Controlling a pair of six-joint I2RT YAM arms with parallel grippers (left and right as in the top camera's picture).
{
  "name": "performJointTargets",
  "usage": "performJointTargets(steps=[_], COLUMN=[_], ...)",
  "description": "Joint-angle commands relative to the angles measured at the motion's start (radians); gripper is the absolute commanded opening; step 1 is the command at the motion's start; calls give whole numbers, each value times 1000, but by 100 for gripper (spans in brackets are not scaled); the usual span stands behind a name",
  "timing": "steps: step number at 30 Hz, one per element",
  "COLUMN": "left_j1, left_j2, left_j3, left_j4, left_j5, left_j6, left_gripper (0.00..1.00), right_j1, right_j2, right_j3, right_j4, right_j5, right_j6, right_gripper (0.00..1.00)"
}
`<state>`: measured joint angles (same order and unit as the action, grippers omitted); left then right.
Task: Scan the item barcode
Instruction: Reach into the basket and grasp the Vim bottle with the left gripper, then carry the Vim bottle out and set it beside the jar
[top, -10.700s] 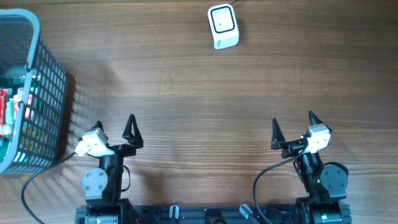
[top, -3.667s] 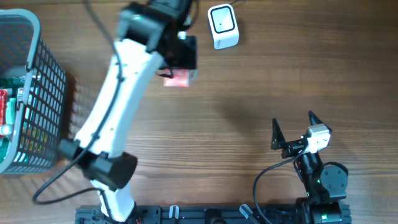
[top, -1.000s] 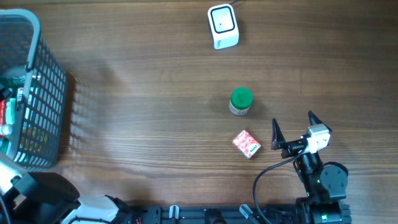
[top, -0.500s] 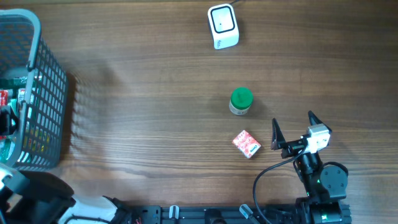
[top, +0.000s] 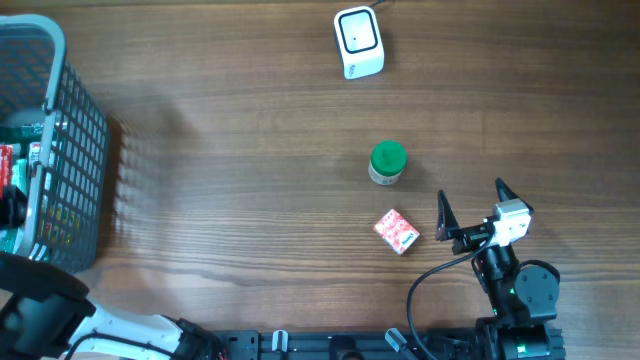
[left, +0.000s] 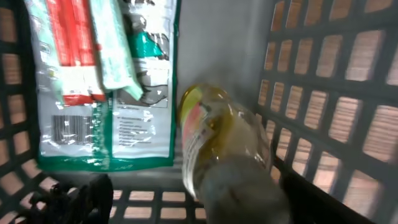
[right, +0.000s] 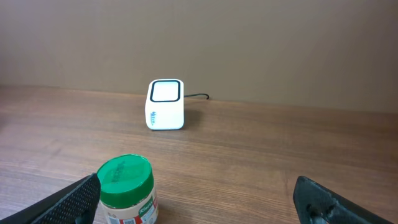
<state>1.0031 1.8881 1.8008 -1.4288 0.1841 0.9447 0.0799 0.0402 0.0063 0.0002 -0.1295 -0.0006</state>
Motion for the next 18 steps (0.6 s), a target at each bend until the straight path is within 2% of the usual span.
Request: performJointTargets(steps=[1, 4, 7, 9, 14, 18], left_j1=[0, 0, 0, 0, 0, 0], left_j2=[10, 10, 10, 10, 10, -28], left_j3=[-108, -130, -130, -130, -130, -120], left_j4=[84, 124, 125, 124, 124, 166], left_j5=[25, 51, 87, 110, 115, 115], left_j6=[21, 16, 16, 16, 13, -14], left_gripper=[81, 80, 72, 60, 40, 36], right_j1=[0, 0, 0, 0, 0, 0], right_j2=[-4, -4, -4, -5, -4, -4], right_j3=[0, 0, 0, 0, 0, 0], right_j4=[6, 6, 6, 6, 6, 6], right_j5=[10, 10, 10, 10, 10, 10], right_j6=[1, 1, 1, 1, 1, 1], right_gripper=[100, 100, 100, 100, 100, 100])
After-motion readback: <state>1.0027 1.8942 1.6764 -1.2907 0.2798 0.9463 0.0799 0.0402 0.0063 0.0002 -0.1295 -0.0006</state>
